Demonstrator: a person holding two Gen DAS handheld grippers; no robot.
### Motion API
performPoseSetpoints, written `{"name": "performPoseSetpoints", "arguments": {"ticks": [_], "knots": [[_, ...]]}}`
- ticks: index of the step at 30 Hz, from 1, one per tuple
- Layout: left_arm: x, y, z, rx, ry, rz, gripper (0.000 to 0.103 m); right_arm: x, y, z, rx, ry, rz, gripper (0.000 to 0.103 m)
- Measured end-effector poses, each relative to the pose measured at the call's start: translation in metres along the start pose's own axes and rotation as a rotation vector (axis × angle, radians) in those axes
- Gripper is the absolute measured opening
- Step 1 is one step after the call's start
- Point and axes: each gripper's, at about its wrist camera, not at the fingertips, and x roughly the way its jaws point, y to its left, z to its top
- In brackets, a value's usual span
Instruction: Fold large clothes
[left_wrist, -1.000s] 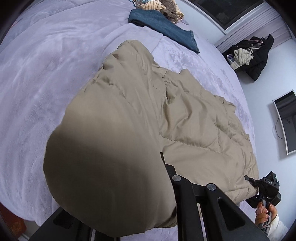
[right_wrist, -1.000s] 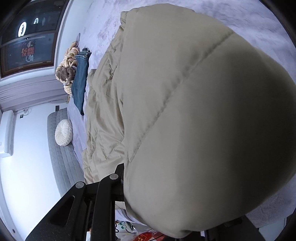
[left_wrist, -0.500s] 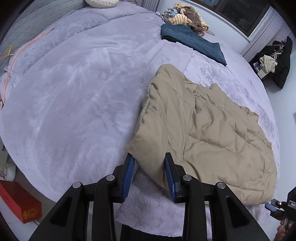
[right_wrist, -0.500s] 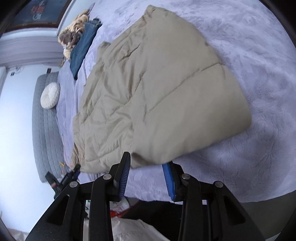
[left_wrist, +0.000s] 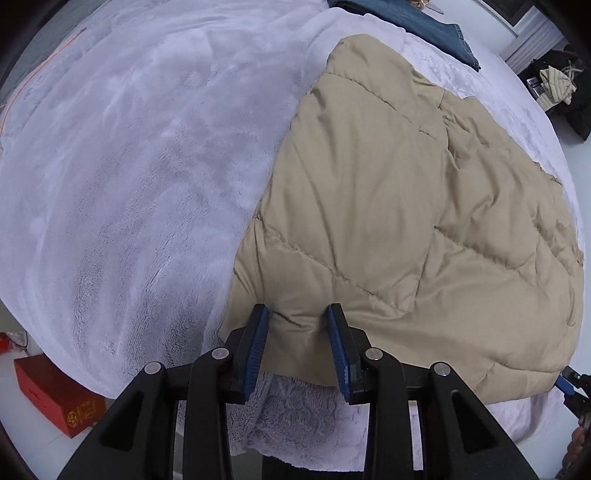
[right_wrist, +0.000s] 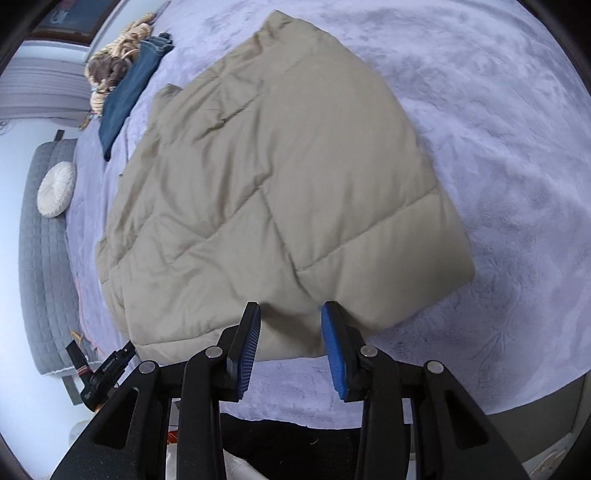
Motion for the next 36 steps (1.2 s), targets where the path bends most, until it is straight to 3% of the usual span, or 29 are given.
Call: {"name": "performPoseSetpoints", "arguments": {"ticks": [6,12,13,14,15,17,21,28,36], "knots": [[-0.024,-0.015,-0.004,0.027,-0.025,0.025,0.035,-0.011,0.002,-0.005,0.021,0.001,-0.002,0.039],[-0.061,-0.036,-0.009,0.052,-0.088,-0.005,0.036,-0.022,0.042,-0.006,-0.091,-0.019,0.013,0.053],[-0.068,-0.039,-0.009,0.058,-0.096,-0.001,0.06,-0.023,0.048,-0.007,-0.108,-0.02,0.014,0.057],[-0.074,-0.042,-0.01,0.058,-0.115,0.01,0.091,-0.025,0.053,-0.008,-0.126,-0.021,0.014,0.062],[-0.081,-0.043,-0.012,0.056,-0.147,0.022,0.098,-0.029,0.055,-0.011,-0.144,-0.022,0.014,0.064],[-0.092,-0.048,-0.017,0.066,-0.179,0.026,0.1,-0.031,0.062,-0.015,-0.172,-0.024,0.014,0.066],[-0.096,-0.054,-0.025,0.064,-0.166,0.027,0.1,-0.033,0.067,-0.024,-0.206,-0.021,0.012,0.067],[-0.105,-0.065,-0.041,0.105,-0.164,0.053,0.101,-0.031,0.061,-0.041,-0.211,-0.017,0.004,0.076],[-0.1,-0.069,-0.021,0.18,-0.138,0.036,0.102,-0.032,0.065,-0.05,-0.184,-0.057,0.003,0.085]]}}
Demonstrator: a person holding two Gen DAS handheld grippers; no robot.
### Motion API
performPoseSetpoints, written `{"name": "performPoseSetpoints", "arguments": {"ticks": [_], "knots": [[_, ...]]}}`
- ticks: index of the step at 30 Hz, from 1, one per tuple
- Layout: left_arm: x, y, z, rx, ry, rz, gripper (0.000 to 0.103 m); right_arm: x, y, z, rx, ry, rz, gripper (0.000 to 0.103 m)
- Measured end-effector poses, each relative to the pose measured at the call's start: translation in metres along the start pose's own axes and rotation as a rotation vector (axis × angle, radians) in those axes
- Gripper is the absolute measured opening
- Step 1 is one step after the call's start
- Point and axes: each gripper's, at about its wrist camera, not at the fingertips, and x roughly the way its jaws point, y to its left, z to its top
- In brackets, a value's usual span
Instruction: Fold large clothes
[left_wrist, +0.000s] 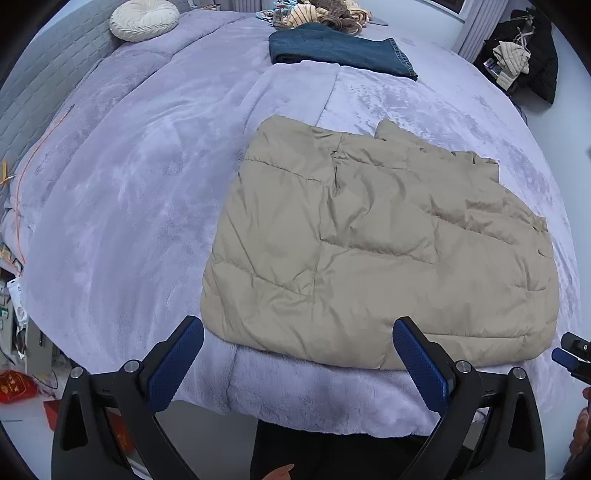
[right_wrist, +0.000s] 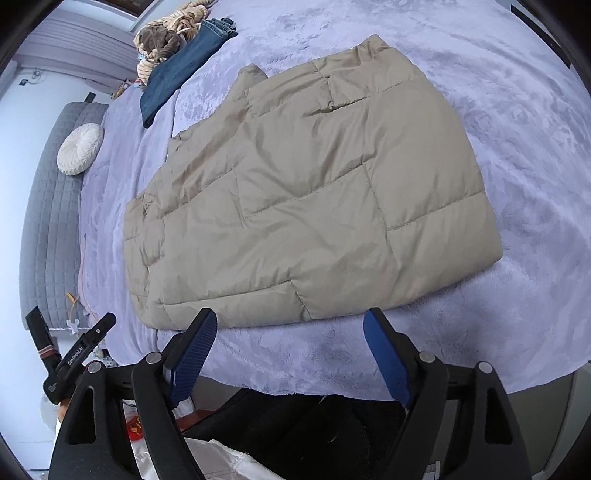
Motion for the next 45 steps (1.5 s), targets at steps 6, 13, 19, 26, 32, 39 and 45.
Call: {"name": "performPoseSetpoints", "arguments": {"ticks": [6,13,19,26,32,39,45], "knots": [[0.015,0.017,0.024,0.058,0.03,-0.033,0.102,0.023,0.032,0.004,0.017,-0.018,-0.015,0.086],[0.039,0.049,0.054,0.1,0.057,-0.051,0.102,0.06,0.088,0.009,-0.025,-0.031,-0.051,0.087],[0.064,0.062,0.066,0.12,0.118,-0.125,0.102,0.087,0.112,0.007,0.012,-0.009,-0.078,0.087],[0.083,0.058,0.07,0.145,0.159,-0.168,0.102,0.091,0.123,0.005,0.045,-0.051,-0.137,0.087],[0.091,0.056,0.073,0.109,0.168,-0.185,0.102,0.09,0.133,0.017,-0.013,-0.114,-0.183,0.087],[0.101,0.063,0.074,0.073,0.169,-0.271,0.102,0.105,0.141,0.036,-0.069,-0.076,-0.188,0.087],[0.112,0.076,0.081,0.042,0.171,-0.357,0.102,0.117,0.148,0.043,-0.083,-0.084,-0.095,0.087]]}}
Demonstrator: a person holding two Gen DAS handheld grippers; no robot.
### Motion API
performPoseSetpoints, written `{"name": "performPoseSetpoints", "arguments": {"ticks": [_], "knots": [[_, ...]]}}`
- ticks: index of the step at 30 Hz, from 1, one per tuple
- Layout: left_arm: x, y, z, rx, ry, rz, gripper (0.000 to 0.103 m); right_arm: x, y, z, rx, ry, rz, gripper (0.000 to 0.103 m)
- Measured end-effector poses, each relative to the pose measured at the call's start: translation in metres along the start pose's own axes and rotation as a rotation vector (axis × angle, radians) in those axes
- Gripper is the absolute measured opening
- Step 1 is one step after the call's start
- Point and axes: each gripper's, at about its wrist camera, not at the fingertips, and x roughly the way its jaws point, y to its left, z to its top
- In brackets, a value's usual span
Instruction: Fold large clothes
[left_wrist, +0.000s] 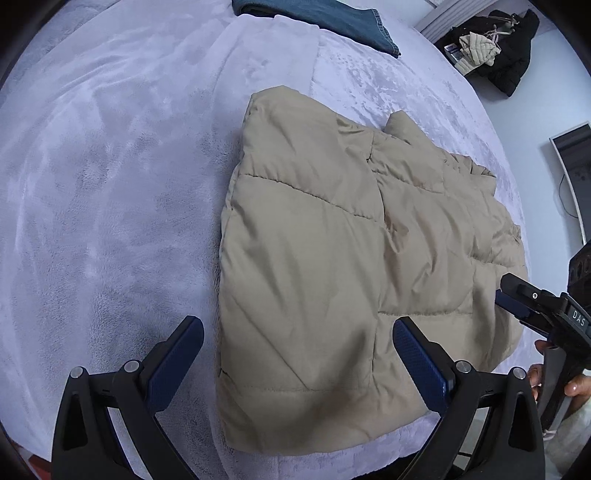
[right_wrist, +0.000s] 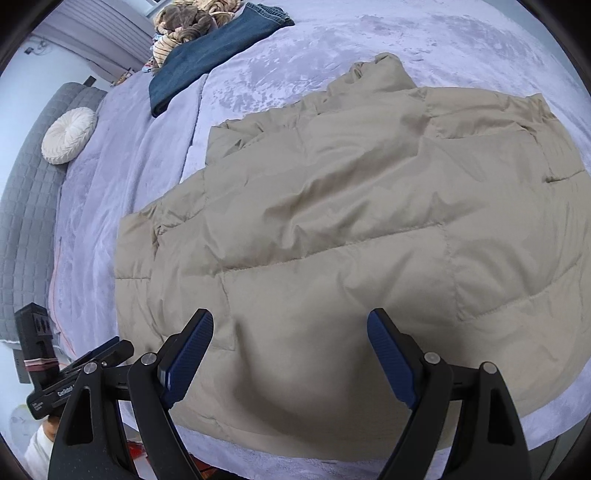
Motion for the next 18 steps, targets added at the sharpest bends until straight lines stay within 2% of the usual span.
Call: {"name": "performPoseSetpoints", "arguments": {"ticks": [3,5,8,12,18], "knots": [[-0.003,0.009,0.012,0.016,-0.027,-0.053,0.102,0.004,0.003,0.004,0.011,-0.008,0.043,0.087],[-0.001,0.02,0.02,0.011,-0.022,-0.117,0.102,0.01,0.004,0.006,0.019,0.017,0.043,0.087],[0.013,0.035,0.032,-0.012,0.026,-0.23,0.102,0.024,-0.002,0.01,0.032,0.091,0.04,0.088],[0.039,0.043,0.041,-0.028,0.104,-0.375,0.102,0.033,-0.006,0.013,0.026,0.119,0.046,0.088],[0.074,0.033,0.053,-0.003,0.165,-0.445,0.102,0.042,-0.007,0.013,0.013,0.139,0.035,0.088]]}}
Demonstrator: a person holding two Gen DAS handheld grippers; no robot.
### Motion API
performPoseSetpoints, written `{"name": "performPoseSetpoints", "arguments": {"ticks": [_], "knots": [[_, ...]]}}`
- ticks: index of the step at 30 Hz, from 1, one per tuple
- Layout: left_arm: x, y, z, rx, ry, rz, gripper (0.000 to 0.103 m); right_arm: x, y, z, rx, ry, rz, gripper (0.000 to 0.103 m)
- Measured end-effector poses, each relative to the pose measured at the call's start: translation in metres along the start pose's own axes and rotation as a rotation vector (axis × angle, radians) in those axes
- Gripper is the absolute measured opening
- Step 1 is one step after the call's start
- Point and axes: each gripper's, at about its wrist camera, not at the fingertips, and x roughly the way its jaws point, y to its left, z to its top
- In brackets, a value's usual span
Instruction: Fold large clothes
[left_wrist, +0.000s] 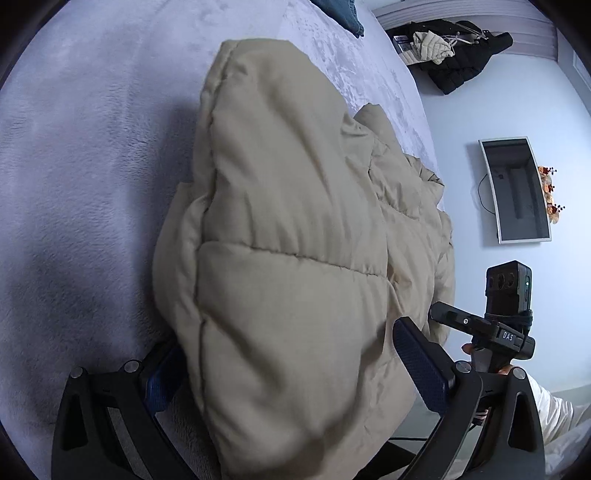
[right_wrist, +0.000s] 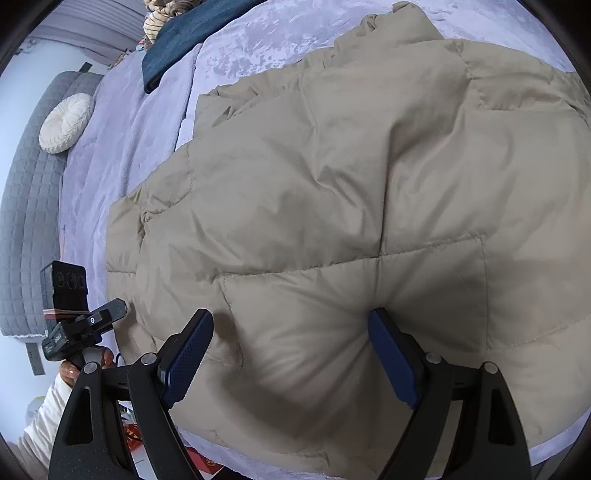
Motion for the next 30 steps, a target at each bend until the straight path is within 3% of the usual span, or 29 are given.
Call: {"name": "performPoseSetpoints", "arguments": {"ticks": [5,10,12,14,15,18,24,25,26,27,28,30], "knots": [[0.019,-0.01,0.009,0.037,0.047,-0.006,0.102,0.003,-0.002,0.002,0.0,0.009,-0.002,0.088],[0.018,-0.029,0.008,0.071,0.035,0.001,0.102,0.004,-0.003,0.002,0.0,0.014,-0.003,0.089],[0.017,-0.037,0.006,0.089,0.035,-0.023,0.081,0.003,-0.003,0.002,-0.005,0.018,-0.006,0.088],[0.019,-0.047,0.003,0.122,0.05,-0.001,0.051,0.001,-0.001,0.003,-0.009,0.026,-0.004,0.088],[0.02,-0.053,0.003,0.153,0.058,0.014,0.043,-0.002,0.001,0.004,-0.011,0.032,0.002,0.089],[0.013,-0.062,0.003,0.168,0.057,0.001,0.032,-0.013,0.002,0.004,-0.013,0.031,0.017,0.089],[-0.009,-0.074,0.002,0.127,0.025,-0.051,0.027,-0.04,-0.006,0.005,0.005,-0.065,-0.009,0.088],[-0.012,-0.078,0.001,0.124,0.02,-0.05,0.027,-0.041,-0.009,0.006,0.019,-0.082,-0.008,0.076],[-0.014,-0.083,0.0,0.125,0.016,-0.048,0.027,-0.041,-0.012,0.006,0.034,-0.096,-0.004,0.049],[-0.018,-0.085,-0.002,0.128,0.012,-0.047,0.027,-0.04,-0.015,0.008,0.047,-0.097,-0.011,0.033],[-0.022,-0.09,-0.003,0.129,0.008,-0.047,0.027,-0.037,-0.019,0.01,0.061,-0.092,-0.023,0.008],[-0.026,-0.102,-0.004,0.126,0.001,-0.044,0.027,-0.033,-0.024,0.012,0.068,-0.108,-0.022,0.005]]}}
